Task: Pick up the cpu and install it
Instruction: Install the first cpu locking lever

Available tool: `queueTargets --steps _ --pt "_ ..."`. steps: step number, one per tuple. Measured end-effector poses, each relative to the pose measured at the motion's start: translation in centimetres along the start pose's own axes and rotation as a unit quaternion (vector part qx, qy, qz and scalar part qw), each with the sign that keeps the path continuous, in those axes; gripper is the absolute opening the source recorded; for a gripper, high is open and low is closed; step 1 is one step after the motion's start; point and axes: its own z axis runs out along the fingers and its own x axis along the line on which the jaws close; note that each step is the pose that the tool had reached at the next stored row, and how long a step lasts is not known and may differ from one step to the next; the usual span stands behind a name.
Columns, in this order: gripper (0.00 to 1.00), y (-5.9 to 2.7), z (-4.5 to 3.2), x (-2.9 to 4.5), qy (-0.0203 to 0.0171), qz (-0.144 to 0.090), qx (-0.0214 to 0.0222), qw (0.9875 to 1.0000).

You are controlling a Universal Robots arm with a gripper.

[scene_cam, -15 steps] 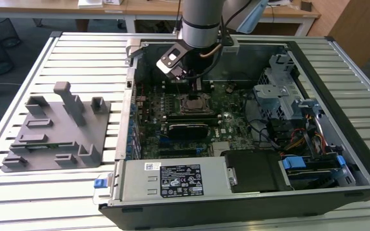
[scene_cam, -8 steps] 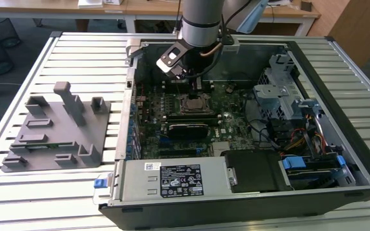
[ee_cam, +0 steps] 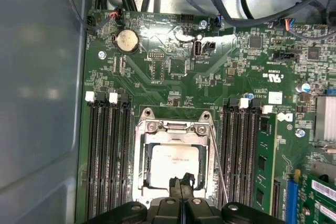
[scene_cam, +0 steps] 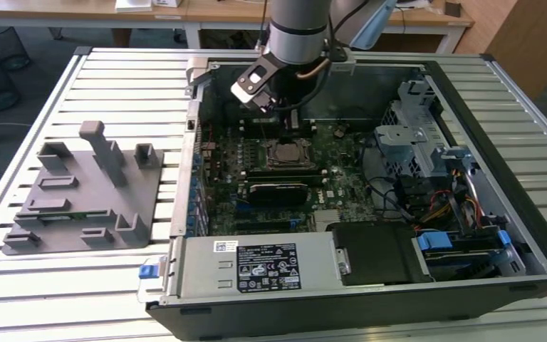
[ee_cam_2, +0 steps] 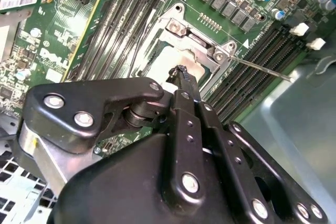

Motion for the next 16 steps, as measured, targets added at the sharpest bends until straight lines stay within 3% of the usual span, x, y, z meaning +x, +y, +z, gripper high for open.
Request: queueTargets --steps 16 --pt "0.11 -0.01 -3.85 -0.06 0.0001 0.000 0.0000 1.0000"
